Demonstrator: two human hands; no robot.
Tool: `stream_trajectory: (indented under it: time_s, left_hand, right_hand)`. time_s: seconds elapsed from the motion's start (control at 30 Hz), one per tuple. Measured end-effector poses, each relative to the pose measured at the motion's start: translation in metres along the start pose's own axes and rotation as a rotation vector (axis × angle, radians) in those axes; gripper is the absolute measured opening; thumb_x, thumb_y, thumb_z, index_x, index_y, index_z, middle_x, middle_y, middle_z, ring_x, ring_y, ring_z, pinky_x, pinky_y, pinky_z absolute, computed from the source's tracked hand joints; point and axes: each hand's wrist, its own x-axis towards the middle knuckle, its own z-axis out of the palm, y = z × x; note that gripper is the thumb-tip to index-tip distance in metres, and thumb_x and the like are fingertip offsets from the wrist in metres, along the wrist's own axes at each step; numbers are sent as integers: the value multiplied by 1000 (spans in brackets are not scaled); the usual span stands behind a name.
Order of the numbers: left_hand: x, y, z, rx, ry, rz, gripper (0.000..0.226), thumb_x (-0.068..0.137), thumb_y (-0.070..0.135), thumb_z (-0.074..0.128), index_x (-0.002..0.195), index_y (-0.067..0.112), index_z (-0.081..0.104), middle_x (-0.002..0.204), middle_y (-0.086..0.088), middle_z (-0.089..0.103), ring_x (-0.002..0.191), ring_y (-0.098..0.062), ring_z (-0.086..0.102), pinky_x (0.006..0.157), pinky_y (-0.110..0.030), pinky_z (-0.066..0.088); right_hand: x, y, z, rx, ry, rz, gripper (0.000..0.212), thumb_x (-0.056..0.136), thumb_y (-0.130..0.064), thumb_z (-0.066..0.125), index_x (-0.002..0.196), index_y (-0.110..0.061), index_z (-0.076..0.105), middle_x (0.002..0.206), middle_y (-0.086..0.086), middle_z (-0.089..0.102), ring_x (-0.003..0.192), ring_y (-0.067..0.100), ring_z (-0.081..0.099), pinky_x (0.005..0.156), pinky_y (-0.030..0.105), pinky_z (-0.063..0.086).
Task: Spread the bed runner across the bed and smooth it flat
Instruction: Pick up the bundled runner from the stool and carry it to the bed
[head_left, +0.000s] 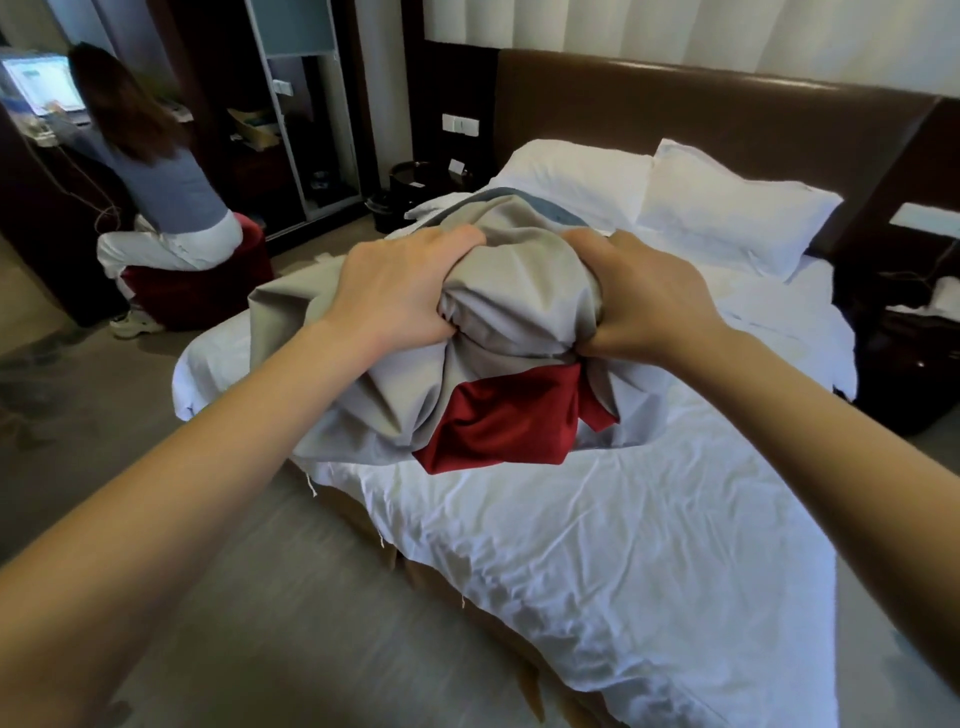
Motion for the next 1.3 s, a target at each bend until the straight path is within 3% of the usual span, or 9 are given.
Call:
stream_trajectory:
  time_s: [0.2,0.53,0.73,1.1,1.3]
  left_hand:
    - [31,-78,16,-34,-36,136,56,63,40,66,116,37,49,105,7,63,90,-28,64,57,-28,33]
    - [83,-162,50,-151,-18,254,56,65,42,64,118,37,47,108,4,64,91,-31,64,60,-32,37]
    - [124,-185,92,-161,-23,275,56,63,42,65,116,39,47,105,7,63,93,-28,63,58,-30,36]
    - [236,-210,155,-188,24,341,60,59,40,69,115,38,48,105,7,63,92,-29,63,57,-27,33]
    - [277,-220,183,-236,-43,344,60,63,39,68,118,37,46,111,5,61,100,-29,60,69,-40,51]
  right_hand:
    - [50,-38,29,2,12,137,98,54,-44,78,139,-42,29,108,7,54,95,31,57,64,33,42]
    - [122,-63,54,-66,64,254,96,52,-42,78,137,-42,32,99,7,53,87,33,57,63,34,44]
    - [165,-41,78,-72,52,285,96,51,-44,76,136,-43,30,92,1,47,86,32,57,63,34,43]
    - [257,29,91,-99,86,325,92,55,-41,76,136,-41,32,101,7,54,88,32,58,59,31,39]
    - [288,56,105,-79,88,354,92,55,-41,75,136,-42,32,102,6,52,90,32,57,60,32,41]
